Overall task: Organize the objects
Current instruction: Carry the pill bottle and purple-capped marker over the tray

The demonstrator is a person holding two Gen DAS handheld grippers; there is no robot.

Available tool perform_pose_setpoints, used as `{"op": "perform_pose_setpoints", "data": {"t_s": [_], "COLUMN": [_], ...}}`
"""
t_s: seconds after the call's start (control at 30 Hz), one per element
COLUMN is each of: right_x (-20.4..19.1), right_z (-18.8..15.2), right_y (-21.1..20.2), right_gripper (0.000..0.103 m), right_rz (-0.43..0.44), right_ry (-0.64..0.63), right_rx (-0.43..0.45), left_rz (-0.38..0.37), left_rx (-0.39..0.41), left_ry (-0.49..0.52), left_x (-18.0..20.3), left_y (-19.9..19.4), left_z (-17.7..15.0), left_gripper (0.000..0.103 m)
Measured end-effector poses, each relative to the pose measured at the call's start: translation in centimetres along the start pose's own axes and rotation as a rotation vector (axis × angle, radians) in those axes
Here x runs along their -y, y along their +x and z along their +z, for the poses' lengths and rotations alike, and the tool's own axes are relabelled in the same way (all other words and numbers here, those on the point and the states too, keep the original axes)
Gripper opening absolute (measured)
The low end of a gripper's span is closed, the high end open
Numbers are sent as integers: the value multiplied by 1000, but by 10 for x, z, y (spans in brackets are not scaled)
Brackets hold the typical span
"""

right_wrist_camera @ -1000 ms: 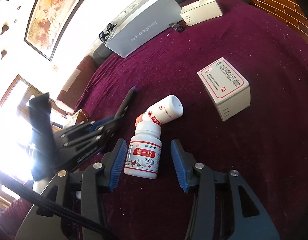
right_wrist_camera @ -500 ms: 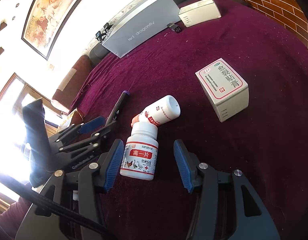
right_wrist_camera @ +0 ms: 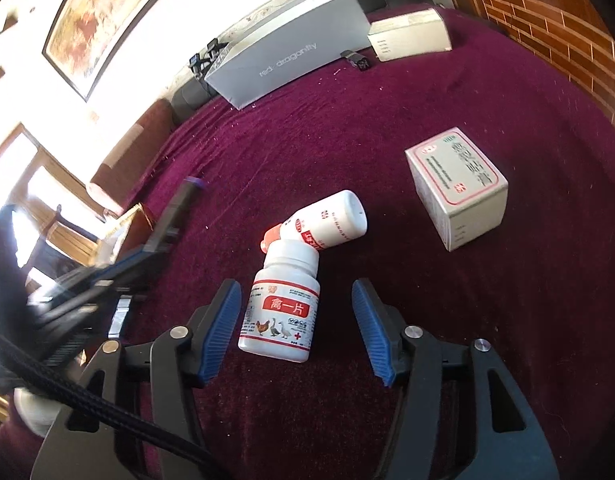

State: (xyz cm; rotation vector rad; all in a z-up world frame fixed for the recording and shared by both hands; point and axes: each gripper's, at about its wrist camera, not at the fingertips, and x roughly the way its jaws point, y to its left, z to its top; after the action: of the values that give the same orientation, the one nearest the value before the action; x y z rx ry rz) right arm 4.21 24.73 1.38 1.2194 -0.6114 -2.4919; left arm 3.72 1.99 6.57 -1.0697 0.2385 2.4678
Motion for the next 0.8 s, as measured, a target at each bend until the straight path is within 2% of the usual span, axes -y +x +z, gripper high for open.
{"op": "perform_pose_setpoints", "data": {"t_s": [0.17,0.23,0.37,0.6,0.8], "right_x": [-6,-3,-5,-38,-56], "right_z": [-1,-1,1,-1,0], "right_y": [-6,-17,-36,-16,8], "right_gripper": [57,57,57,57,57], "right_rz": [-67,-67,-130,-247,-376], "right_ry": [26,54,51,-65,-122], "right_rx": [-28,-5,39,-2,-32], "left_rz": [18,15,23,49,54], "left_rx": [65,79,97,137,123], "left_ry": [-41,-82,-137,-160,-176], "left_x": [-20,-31,-47,-59,-68], "left_y": [-42,-57,-77,-97,-97], "left_z": [-15,-24,-39,-56,-68], "left_gripper": [12,12,12,12,12]}}
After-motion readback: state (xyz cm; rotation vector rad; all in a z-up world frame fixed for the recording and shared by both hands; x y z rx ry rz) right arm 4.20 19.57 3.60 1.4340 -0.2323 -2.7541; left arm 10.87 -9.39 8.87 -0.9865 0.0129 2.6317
